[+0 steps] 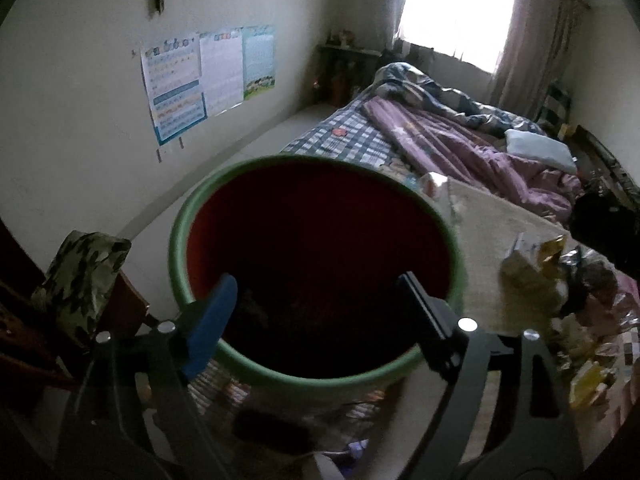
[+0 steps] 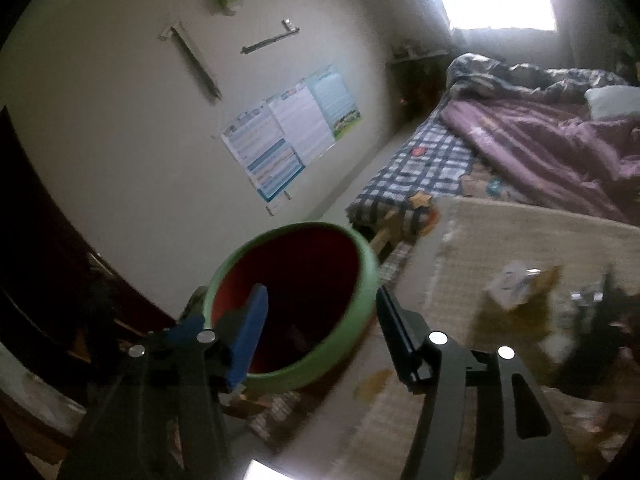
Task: Collect trash
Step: 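Return the left gripper to the pile and grasp the dark foil wrapper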
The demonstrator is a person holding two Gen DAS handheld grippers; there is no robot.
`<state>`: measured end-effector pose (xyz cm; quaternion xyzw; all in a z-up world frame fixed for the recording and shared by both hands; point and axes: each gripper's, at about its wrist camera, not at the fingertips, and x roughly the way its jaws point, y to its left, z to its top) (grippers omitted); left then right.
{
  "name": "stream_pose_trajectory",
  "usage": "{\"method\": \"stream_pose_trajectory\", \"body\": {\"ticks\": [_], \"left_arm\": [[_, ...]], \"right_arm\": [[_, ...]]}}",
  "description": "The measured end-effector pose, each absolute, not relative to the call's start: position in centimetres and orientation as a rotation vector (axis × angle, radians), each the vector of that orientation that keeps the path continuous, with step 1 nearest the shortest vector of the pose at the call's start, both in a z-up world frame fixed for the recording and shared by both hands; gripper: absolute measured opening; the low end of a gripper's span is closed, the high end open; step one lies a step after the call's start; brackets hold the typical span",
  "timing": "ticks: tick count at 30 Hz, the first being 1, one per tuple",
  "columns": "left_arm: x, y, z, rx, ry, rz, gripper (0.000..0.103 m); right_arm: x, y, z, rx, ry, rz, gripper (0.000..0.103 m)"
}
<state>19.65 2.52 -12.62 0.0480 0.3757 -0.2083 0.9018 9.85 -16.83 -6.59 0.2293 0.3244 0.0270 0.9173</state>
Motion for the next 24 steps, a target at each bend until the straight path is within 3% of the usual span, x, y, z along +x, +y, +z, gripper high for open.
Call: {"method": "stream_pose_trajectory", "body": {"ticks": [12, 24], "left_arm": [[13.6, -5.9, -13.1, 0.143, 0.795, -0.566, 0.082], [9.2, -13.4, -14.8, 0.157, 0.854, -0.63, 0.082]], "right_arm": [[-0.5, -24.9, -9.1, 0.357, 0.712, -0.183, 0.059], [-8.3, -31.5, -12.8, 0.436, 0.766, -0.265, 0.059]]}}
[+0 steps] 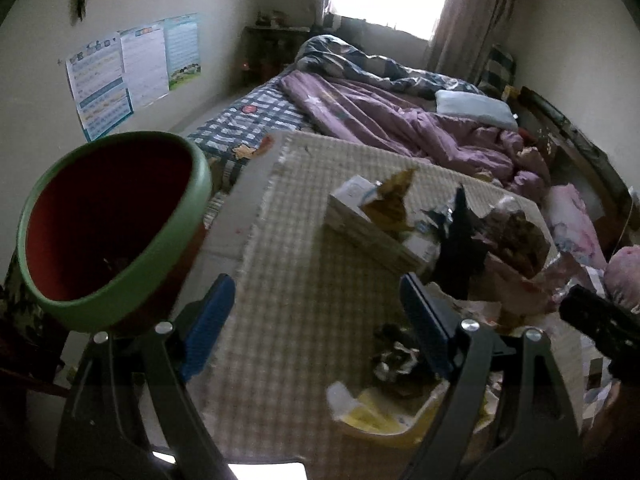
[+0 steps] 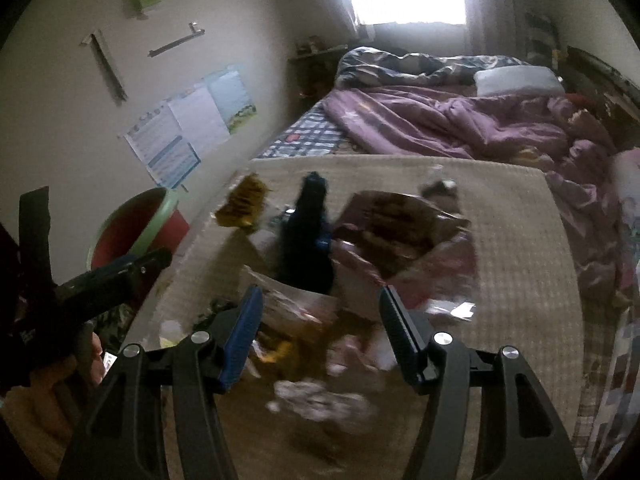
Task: Collect trash
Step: 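Return the left gripper to the pile and grasp the dark foil wrapper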
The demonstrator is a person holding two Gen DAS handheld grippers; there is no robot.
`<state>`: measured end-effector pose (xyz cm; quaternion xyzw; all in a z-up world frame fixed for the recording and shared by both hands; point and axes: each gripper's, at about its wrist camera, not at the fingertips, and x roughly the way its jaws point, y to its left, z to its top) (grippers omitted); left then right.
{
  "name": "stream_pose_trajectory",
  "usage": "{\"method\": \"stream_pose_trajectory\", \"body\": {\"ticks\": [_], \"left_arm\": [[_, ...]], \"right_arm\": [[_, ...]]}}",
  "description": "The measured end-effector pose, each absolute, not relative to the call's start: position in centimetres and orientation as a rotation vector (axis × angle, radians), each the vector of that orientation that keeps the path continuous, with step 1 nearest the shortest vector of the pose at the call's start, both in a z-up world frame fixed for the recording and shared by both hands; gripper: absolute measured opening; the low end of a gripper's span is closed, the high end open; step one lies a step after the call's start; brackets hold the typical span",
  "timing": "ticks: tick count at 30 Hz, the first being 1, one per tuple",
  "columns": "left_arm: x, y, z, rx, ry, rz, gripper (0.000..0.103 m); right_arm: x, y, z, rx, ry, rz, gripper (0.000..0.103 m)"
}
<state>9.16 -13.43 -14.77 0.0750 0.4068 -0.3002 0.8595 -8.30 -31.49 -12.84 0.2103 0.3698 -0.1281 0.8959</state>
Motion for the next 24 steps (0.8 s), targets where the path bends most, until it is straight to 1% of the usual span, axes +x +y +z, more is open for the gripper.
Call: {"method": "stream_pose_trajectory", "body": {"ticks": [4, 7, 11, 17, 18, 19, 20, 21, 22, 24], "left_arm": [[7.7, -13.9, -15.8, 0.172, 0.895, -0.647, 0.082], [7.1, -14.7, -17.3, 0.195, 0.963, -0.661, 0.082], [6.3, -15.9, -19.2, 0.251, 1.002, -0.657, 0.082], [6.3, -18.1, -20.6, 0.27, 1.042, -0.704, 0.08], [6.3, -18.3, -20.6, 0.263, 1.043, -0.712, 0.076], [6.5, -18.4, -20.6, 0.248, 1.05, -0.725, 0.074], [6.5, -18.5, -20.6, 0.231, 1.059, -0.733, 0.068], [6.6, -18.5, -20.5, 0.216, 1.066, -0.741, 0.059], [6.6, -18.5, -20.3, 0.196, 1.068, -0.75, 0.054], [6.3, -18.8, -19.9, 0.208, 1.046, -0.741, 0.041]], "right_arm": [[-9.5, -33.1, -13.4, 0.475, 0.778, -0.253, 0.059], [-9.6, -33.5, -13.8, 0.481, 0.793, -0.238, 0.059], [-9.8, -33.5, -14.2, 0.491, 0.802, -0.205, 0.059], [-11.2, -33.7, -13.8, 0.484, 0.79, -0.189, 0.059], [-11.5, -33.9, -13.6, 0.485, 0.784, -0.194, 0.059], [-11.7, -34.1, -13.5, 0.486, 0.78, -0.198, 0.059], [-12.0, -34.3, -13.3, 0.487, 0.777, -0.206, 0.059], [-12.1, -34.5, -13.2, 0.489, 0.775, -0.215, 0.059], [-12.2, -34.7, -13.2, 0.495, 0.774, -0.222, 0.059], [-12.5, -35.1, -13.3, 0.508, 0.772, -0.23, 0.059]]}}
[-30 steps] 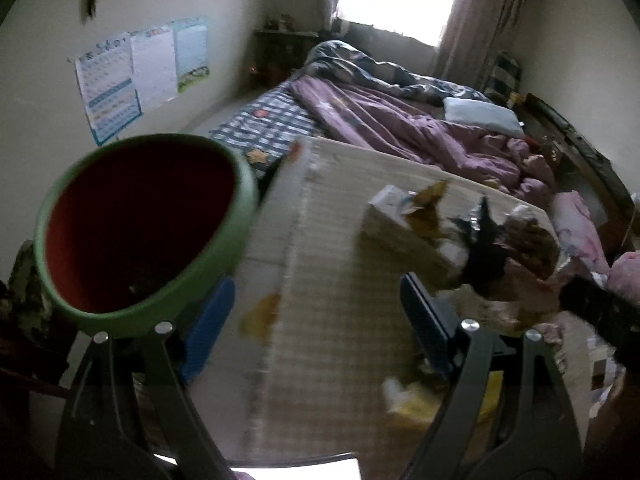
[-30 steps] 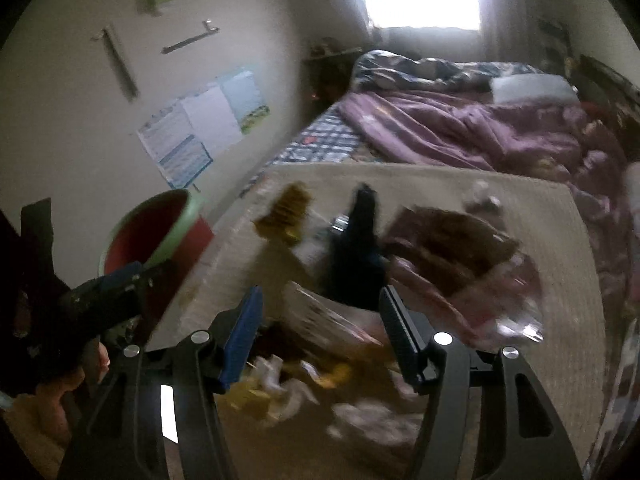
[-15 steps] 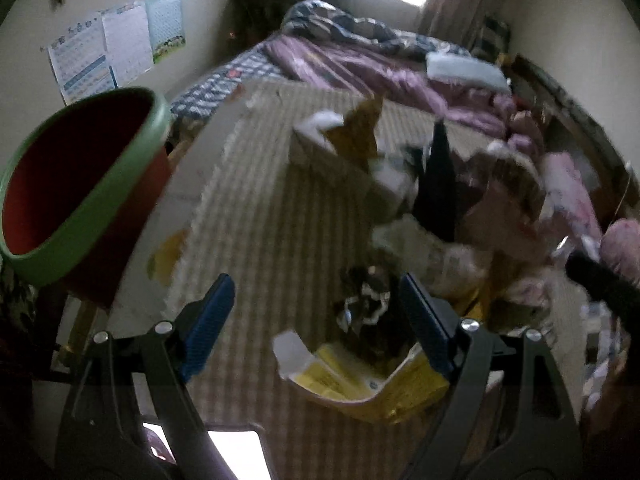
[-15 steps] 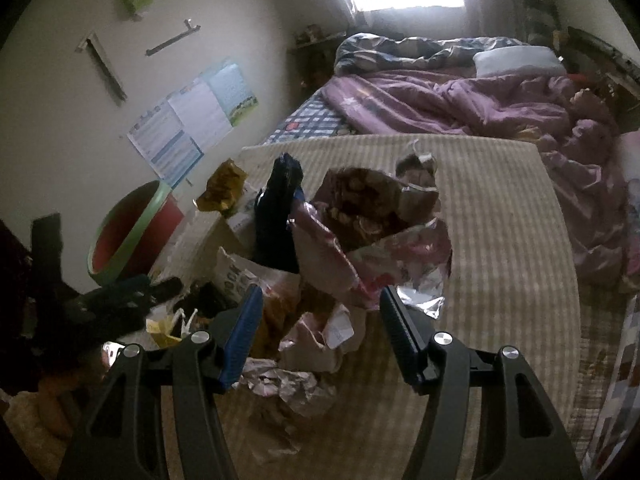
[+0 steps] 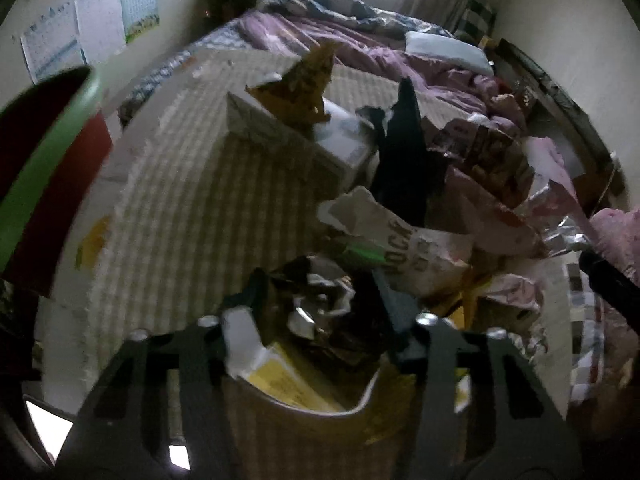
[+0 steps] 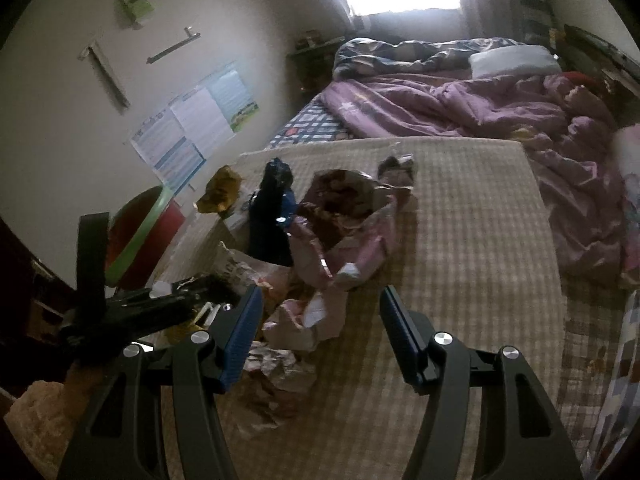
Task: Collect trash
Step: 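Return the left gripper to the pile and grasp the dark foil wrapper, then grasp the pink wrapper with the right gripper while the left holds the foil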
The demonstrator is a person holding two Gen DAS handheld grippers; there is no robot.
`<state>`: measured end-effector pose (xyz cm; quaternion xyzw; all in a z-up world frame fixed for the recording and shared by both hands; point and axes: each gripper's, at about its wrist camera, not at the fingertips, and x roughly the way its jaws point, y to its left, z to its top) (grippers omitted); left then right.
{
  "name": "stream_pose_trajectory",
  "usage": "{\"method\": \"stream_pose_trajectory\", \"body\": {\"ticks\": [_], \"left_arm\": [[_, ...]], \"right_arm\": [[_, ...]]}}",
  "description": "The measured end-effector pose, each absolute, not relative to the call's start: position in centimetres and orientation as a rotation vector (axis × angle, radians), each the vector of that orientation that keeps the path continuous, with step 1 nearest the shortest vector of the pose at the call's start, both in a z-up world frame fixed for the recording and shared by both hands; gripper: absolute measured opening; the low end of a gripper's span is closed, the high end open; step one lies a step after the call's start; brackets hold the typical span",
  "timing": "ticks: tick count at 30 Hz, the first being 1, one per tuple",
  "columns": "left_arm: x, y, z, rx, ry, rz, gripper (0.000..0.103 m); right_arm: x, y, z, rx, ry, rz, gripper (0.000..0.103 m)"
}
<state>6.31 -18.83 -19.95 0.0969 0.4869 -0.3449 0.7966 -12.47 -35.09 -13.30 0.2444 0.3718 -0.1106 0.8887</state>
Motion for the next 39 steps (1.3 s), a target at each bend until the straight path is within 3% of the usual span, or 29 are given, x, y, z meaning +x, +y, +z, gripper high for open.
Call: {"method": "stream_pose_trajectory", "body": {"ticks": [2, 23, 24, 26, 28, 39], "left_arm": [[5.9, -18.7, -19.4, 0.237, 1.021, -0.731, 0.027], [4.1, -13.8, -13.8, 0.13, 0.877, -0.635, 0.027], [4.0, -13.9, -13.8, 0.135, 0.874, -0.634, 0.027], [4.1, -13.7, -13.8, 0.139, 0.872, -0.635, 0.027], [4.1, -13.6, -13.9, 0.138, 0.872, -0.636, 0.027], [4.0, -12.9, -12.5, 0.107, 0.83, -0.616, 0.027]], "right_arm": [[-12.7, -35.5, -13.4, 0.514, 0.771, -0.235, 0.059], [-9.1, -39.6, -15.8, 0.68, 0.807, -0.248, 0.063], [-9.0, -39.6, -15.9, 0.684, 0.809, -0.245, 0.062], [-9.0, -39.4, -16.0, 0.682, 0.807, -0.239, 0.039], [-9.1, -39.3, -16.0, 0.675, 0.817, -0.235, 0.027], [-10.4, -37.2, -9.9, 0.547, 0.656, -0.218, 0.015]]}}
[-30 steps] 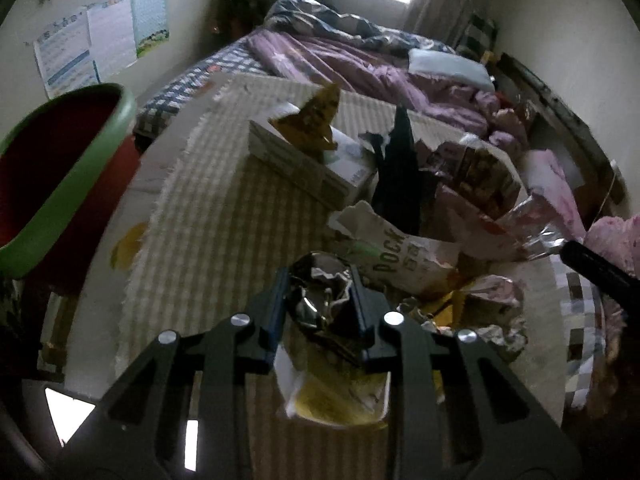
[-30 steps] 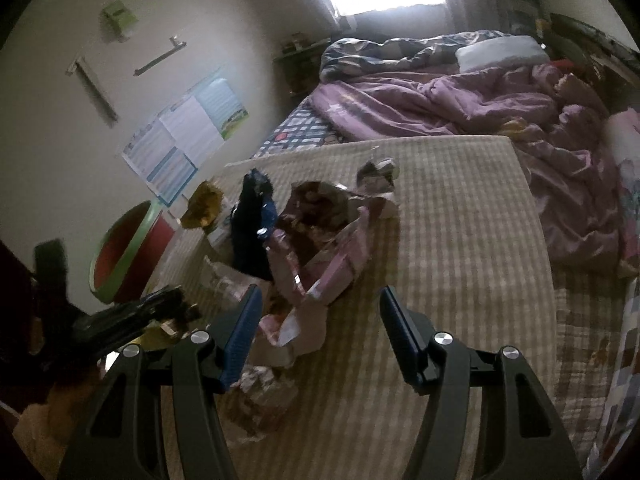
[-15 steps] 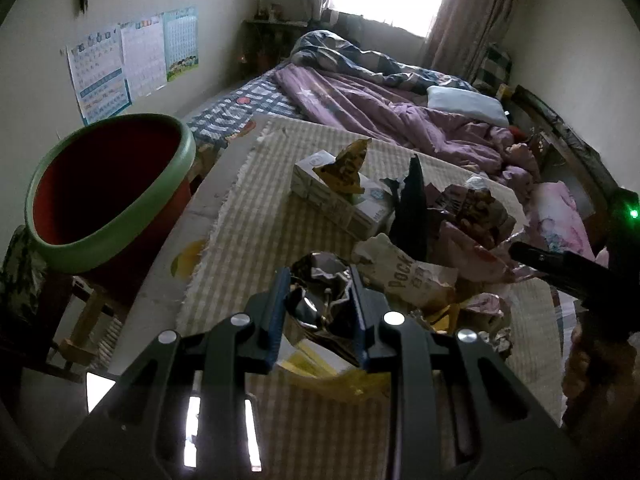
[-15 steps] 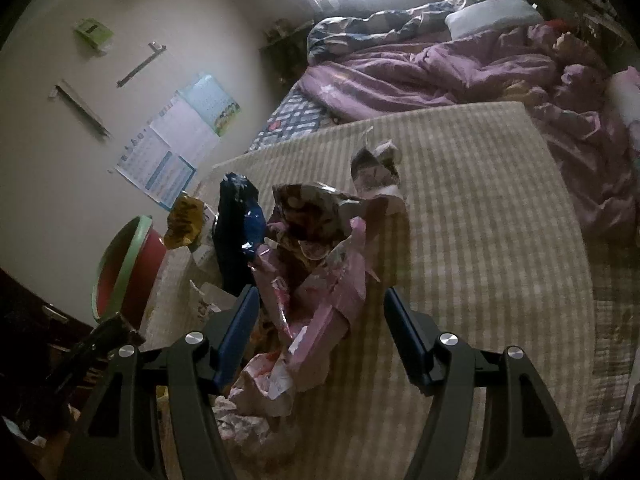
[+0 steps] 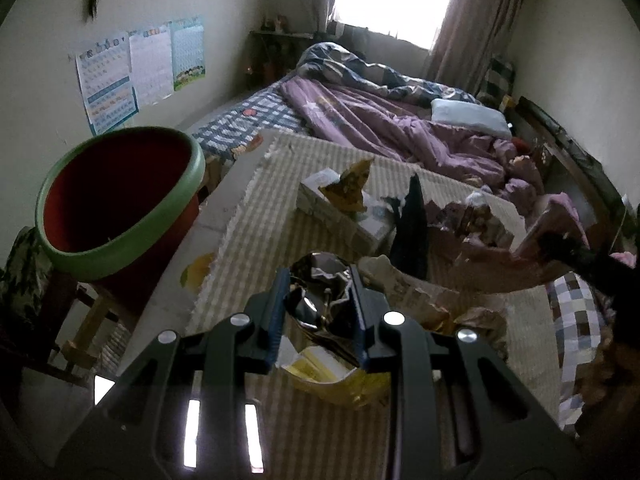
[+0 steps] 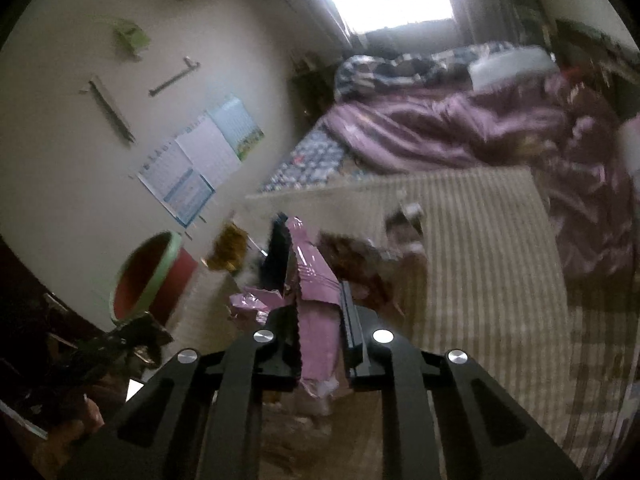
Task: Collect trash
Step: 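Grasp the pink wrapper with the right gripper while the left holds the foil, then carry both wrappers over the red basin and open both grippers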
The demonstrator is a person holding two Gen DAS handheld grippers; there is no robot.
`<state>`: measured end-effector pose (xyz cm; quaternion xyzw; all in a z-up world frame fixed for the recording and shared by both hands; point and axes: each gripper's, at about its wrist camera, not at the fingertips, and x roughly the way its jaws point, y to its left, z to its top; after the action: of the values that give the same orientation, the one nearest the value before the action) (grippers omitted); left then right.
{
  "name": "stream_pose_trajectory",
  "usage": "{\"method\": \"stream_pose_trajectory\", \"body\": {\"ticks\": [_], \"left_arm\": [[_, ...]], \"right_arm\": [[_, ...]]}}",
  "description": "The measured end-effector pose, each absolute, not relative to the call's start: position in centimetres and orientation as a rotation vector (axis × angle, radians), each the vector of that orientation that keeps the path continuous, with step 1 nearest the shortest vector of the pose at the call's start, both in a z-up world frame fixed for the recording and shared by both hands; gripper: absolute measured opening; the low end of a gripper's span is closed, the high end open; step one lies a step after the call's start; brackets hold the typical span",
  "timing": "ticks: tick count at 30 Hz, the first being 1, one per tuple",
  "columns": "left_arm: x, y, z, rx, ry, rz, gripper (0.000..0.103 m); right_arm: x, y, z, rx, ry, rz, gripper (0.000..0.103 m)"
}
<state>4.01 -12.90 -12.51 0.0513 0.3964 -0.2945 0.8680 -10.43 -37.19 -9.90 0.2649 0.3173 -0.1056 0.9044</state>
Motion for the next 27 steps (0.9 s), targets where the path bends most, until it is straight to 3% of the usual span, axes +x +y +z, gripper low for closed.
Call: {"method": "stream_pose_trajectory", "body": {"ticks": [7, 27], "left_arm": [[4.4, -11.8, -11.1, 0.096, 0.8, -0.592, 0.027], [9.5, -3.9, -9.7, 0.017, 0.768, -0.51, 0.027]], "right_arm": [[-9.3, -35.1, -7.1, 0.456, 0.601, -0.183, 0.015], [-1.4, -27.3, -6.8, 0.42, 0.628, -0.09, 0.015]]}}
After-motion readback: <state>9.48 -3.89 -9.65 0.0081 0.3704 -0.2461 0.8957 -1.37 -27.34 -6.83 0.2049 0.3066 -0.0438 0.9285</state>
